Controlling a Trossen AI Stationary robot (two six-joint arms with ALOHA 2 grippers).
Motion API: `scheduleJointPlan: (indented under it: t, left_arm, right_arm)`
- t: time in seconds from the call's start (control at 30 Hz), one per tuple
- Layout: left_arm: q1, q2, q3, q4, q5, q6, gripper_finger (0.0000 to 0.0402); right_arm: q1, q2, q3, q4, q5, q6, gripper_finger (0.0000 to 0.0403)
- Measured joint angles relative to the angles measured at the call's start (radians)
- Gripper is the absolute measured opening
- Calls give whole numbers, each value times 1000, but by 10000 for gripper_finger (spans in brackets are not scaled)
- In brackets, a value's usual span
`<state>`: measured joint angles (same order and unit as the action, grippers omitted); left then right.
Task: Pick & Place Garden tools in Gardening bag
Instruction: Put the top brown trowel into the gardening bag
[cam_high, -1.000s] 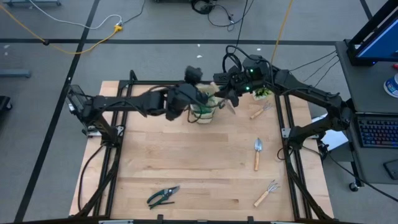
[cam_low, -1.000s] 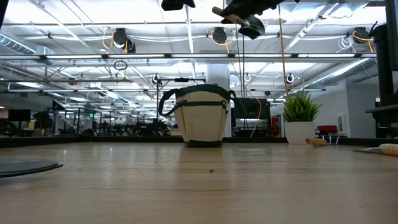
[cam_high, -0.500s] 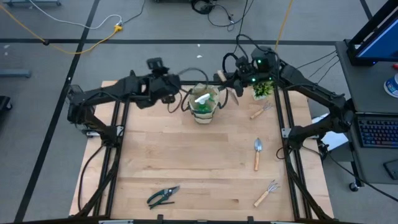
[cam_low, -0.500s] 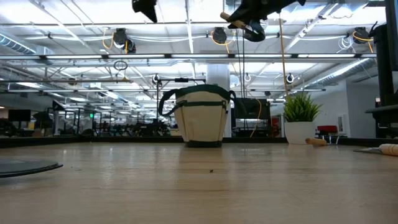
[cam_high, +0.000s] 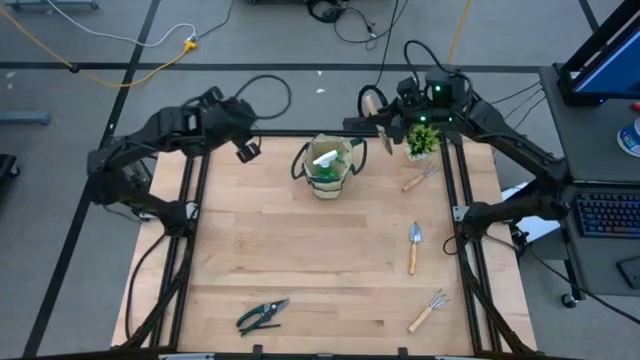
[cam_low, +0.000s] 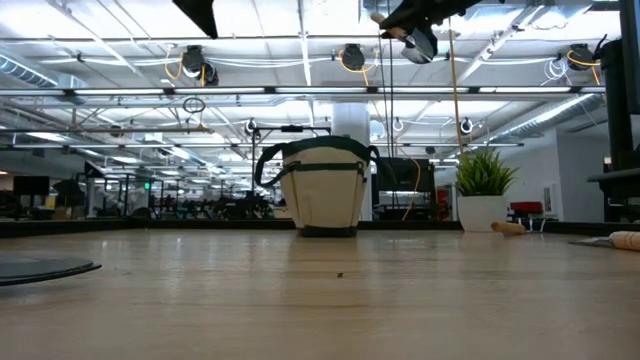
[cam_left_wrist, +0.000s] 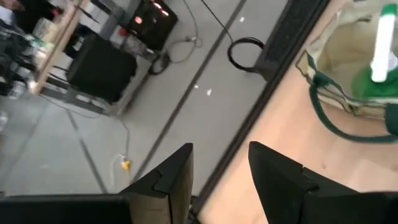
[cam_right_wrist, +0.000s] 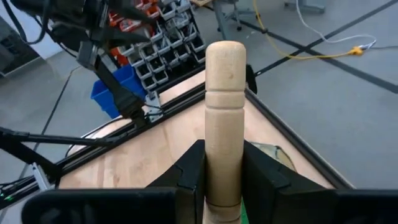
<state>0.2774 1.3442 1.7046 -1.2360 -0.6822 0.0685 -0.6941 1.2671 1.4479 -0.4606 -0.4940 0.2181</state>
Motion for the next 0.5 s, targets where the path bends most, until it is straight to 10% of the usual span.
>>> scheduleJointPlan:
  t: [0.5]
  left_arm:
    - [54,-350,-433,315,170,-62,161]
  right_arm:
    - [-47,-19,0,58,0,-4,62]
